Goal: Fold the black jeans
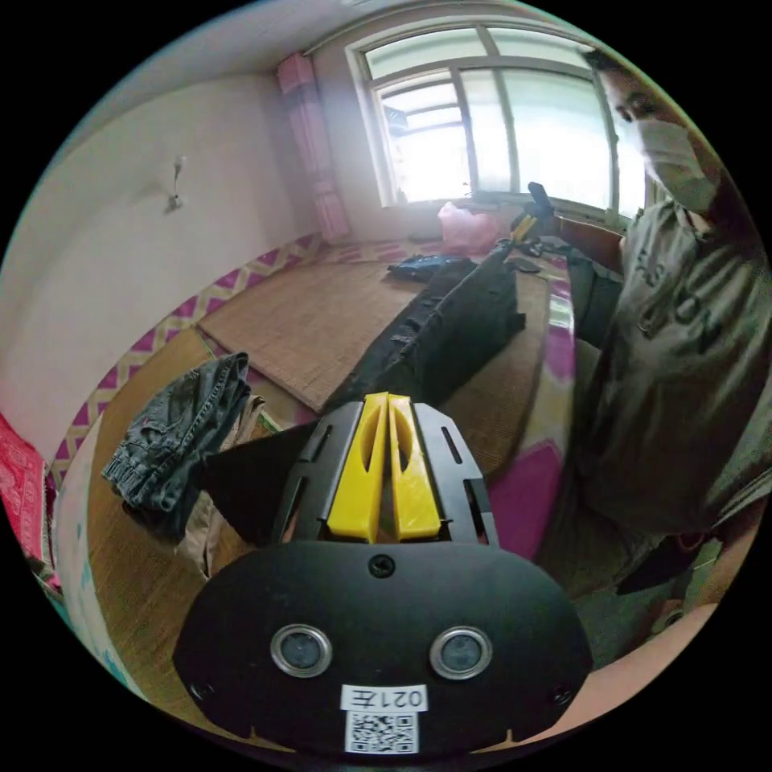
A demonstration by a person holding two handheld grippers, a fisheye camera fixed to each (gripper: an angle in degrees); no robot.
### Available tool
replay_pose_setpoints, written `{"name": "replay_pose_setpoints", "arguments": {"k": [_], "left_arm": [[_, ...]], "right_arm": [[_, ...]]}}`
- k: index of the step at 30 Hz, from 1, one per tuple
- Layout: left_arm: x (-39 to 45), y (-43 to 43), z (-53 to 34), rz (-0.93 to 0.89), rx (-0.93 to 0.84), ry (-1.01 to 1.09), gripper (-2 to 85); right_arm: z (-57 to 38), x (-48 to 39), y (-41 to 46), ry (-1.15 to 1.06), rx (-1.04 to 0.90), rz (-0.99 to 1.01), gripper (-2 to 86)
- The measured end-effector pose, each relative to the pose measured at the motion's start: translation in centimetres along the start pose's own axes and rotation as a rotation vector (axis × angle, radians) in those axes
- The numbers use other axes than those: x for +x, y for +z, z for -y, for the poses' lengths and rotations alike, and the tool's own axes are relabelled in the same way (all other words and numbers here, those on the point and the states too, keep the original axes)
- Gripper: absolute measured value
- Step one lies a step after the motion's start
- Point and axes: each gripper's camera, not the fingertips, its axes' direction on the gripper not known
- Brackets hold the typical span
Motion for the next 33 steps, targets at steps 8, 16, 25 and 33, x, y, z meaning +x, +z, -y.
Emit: {"name": "replay_pose_setpoints", "arguments": {"k": [8,16,25,33], "left_arm": [[8.1,0.5,-11.8,-0.065,-0.03,-0.395,-0.9],[10.1,-6.9,-16.7,0.159,0.232,-0.693,2.2],[10.8,-2.7,-11.2,0.435,-0.234,-0.418,12.0],[7.9,-13.9,-18.3,0.551,0.173,-0.785,-0.7]], "right_arm": [[-7.4,-10.2,5.8,0.106,-0.152,0.151,-0.4],[-11.7,-12.9,0.4,0.276,-0.046,0.162,0.4],[-8.5,-14.4,-4.7,0.225,0.182,0.103,2.9],[-5.2,-17.8,-3.7,0.235,0.142,-0.036,1.0]]}}
